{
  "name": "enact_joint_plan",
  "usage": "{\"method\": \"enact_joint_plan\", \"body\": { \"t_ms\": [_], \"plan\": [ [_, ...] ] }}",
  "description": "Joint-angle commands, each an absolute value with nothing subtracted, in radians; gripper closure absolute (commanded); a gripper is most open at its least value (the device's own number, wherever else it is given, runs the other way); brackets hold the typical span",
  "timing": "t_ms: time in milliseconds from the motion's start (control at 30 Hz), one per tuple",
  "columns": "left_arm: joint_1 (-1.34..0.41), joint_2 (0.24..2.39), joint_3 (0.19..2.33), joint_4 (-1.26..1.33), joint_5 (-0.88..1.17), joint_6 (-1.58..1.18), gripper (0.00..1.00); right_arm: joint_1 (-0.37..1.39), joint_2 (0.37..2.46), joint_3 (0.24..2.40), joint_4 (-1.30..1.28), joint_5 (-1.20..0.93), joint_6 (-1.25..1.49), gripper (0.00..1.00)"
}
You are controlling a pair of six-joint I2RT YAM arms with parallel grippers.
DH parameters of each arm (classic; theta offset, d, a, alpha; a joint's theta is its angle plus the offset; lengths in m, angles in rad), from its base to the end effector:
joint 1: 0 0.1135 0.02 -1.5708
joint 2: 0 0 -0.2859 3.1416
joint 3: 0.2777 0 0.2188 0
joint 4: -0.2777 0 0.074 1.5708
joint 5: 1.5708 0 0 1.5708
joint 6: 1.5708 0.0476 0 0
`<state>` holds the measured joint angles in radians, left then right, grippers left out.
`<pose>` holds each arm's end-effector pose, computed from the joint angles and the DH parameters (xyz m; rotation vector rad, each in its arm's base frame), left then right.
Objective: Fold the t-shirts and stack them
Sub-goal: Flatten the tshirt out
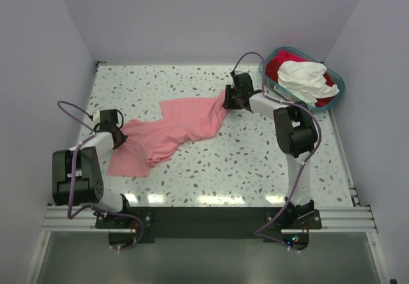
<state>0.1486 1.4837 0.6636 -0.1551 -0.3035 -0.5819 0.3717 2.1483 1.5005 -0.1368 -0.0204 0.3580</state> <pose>0.2447 0.0510 0.1865 -0.9988 2.2847 0.2077 0.4339 0.1702 0.1880 -0.0264 2.3873 0.3760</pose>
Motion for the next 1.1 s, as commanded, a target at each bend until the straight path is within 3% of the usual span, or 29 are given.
{"method": "enact_joint_plan", "body": {
  "t_ms": [0, 67, 100, 133, 400, 500, 667, 1067],
  "plan": [
    [0.152, 1.514, 0.663, -0.178, -0.221, -0.58, 0.85, 0.367, 2.193, 1.549, -0.106, -0.025, 0.364, 0.68],
    [0.152, 1.511, 0.672, -0.181, -0.23, -0.574, 1.0, 0.367, 2.204, 1.581, -0.115, -0.029, 0.364, 0.84],
    [0.152, 1.508, 0.687, -0.19, -0.235, -0.571, 1.0, 0.367, 2.206, 1.595, -0.133, -0.019, 0.362, 0.97],
    [0.152, 1.506, 0.698, -0.196, -0.239, -0.568, 1.0, 0.367, 2.197, 1.609, -0.141, -0.012, 0.35, 1.0],
    [0.156, 1.388, 0.909, -0.355, -0.345, -0.548, 1.0, 0.331, 2.016, 1.827, -0.354, 0.132, 0.256, 1.0],
    [0.156, 1.301, 0.972, -0.402, -0.385, -0.543, 1.0, 0.302, 1.875, 1.767, -0.368, 0.236, 0.241, 1.0],
    [0.156, 1.157, 1.031, -0.449, -0.388, -0.52, 1.0, 0.261, 1.703, 1.689, -0.393, 0.239, 0.219, 1.0],
    [0.156, 1.37, 1.627, -0.499, -0.241, -0.486, 1.0, 0.207, 1.815, 2.111, -0.466, 0.215, 0.114, 1.0]
  ]
}}
